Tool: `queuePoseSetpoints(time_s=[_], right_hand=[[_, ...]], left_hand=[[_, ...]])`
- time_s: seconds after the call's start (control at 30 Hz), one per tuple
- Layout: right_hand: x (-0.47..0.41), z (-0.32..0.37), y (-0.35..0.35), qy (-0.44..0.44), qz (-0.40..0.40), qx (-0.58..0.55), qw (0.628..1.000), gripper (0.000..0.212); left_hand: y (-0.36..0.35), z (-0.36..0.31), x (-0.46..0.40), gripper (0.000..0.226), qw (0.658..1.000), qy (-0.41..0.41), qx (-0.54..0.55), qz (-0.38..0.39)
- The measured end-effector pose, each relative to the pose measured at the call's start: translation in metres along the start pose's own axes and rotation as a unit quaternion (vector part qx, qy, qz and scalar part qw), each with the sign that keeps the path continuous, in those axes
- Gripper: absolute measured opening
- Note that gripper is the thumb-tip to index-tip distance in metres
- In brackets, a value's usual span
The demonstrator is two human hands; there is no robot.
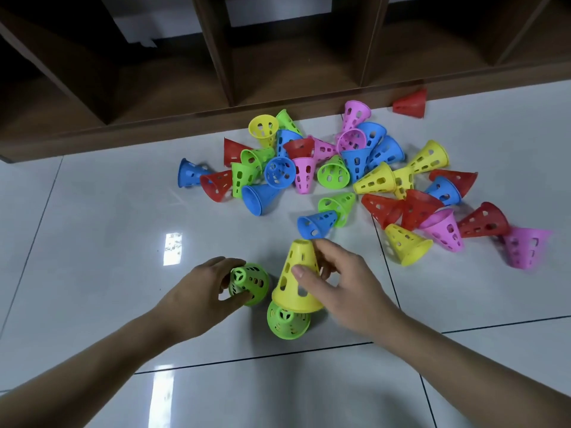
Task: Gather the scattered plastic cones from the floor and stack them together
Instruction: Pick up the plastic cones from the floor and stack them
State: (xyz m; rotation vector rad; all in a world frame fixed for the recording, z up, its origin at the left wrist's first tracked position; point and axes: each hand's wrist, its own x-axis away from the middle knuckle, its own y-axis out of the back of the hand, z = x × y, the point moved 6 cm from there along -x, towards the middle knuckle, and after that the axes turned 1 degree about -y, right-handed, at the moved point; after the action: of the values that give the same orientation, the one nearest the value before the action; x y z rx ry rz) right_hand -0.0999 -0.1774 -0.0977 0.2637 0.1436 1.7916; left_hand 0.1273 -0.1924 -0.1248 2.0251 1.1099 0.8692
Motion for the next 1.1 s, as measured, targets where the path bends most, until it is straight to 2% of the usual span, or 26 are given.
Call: queuePoseSetpoints(time_s=[0.1, 0.17, 0.27, 0.37, 0.47, 0.57, 0.63, 0.67, 0.73, 0.77, 0.83, 0.9, 0.97, 1.1], right_hand=[[0.011, -0.001, -0.015, 0.026, 0.038, 0.034, 0.998, 0.023], [0.018, -0.009, -0.029, 0.066, 0.081, 0.125, 0.987, 0.037], [0.023, -0.022, -0.043, 0.131, 0.134, 0.222, 0.957, 0.04], [0.021, -0.032, -0.04, 0.104, 0.153, 0.204, 0.961, 0.045], [0.017, -0.037, -0.026, 0.091, 0.158, 0.198, 0.963, 0.049], [0.006, -0.044, 0.009, 0.087, 0.083, 0.242, 0.963, 0.044], [-0.007, -0.053, 0.046, 0.051, -0.011, 0.252, 0.966, 0.041], [-0.012, -0.058, 0.068, 0.024, -0.064, 0.256, 0.964, 0.038], [-0.021, -0.073, 0.108, -0.053, -0.139, 0.302, 0.942, 0.032], [-0.025, -0.082, 0.122, -0.099, -0.144, 0.34, 0.924, 0.035], [-0.029, -0.097, 0.136, -0.185, -0.107, 0.414, 0.885, 0.045], [-0.03, -0.108, 0.137, -0.236, -0.067, 0.445, 0.862, 0.051], [-0.029, -0.117, 0.14, -0.275, -0.051, 0.44, 0.853, 0.055], [-0.022, -0.125, 0.142, -0.324, -0.003, 0.487, 0.811, 0.045]], left_hand=[[0.012, 0.005, -0.001, 0.06, 1.0, 0.024, -0.006, -0.002], [0.025, 0.005, -0.005, 0.057, 0.997, 0.045, 0.045, -0.035], [0.038, 0.002, -0.018, 0.052, 0.987, 0.084, 0.111, -0.077], [0.034, -0.004, -0.043, 0.046, 0.984, 0.118, 0.126, -0.047], [0.027, -0.02, -0.076, 0.038, 0.991, 0.095, 0.091, -0.01], [0.012, -0.035, -0.114, 0.037, 0.996, 0.071, 0.041, 0.034], [-0.004, -0.04, -0.14, 0.037, 0.995, 0.076, 0.002, 0.06], [-0.013, -0.044, -0.151, 0.046, 0.994, 0.083, -0.015, 0.074], [-0.031, -0.056, -0.168, 0.069, 0.988, 0.109, -0.046, 0.094], [-0.04, -0.062, -0.173, 0.074, 0.985, 0.12, -0.074, 0.102], [-0.056, -0.069, -0.182, 0.07, 0.976, 0.124, -0.142, 0.11], [-0.069, -0.068, -0.184, 0.063, 0.968, 0.133, -0.171, 0.124], [-0.08, -0.065, -0.181, 0.062, 0.967, 0.142, -0.155, 0.144], [-0.089, -0.059, -0.163, 0.059, 0.962, 0.156, -0.132, 0.181]])
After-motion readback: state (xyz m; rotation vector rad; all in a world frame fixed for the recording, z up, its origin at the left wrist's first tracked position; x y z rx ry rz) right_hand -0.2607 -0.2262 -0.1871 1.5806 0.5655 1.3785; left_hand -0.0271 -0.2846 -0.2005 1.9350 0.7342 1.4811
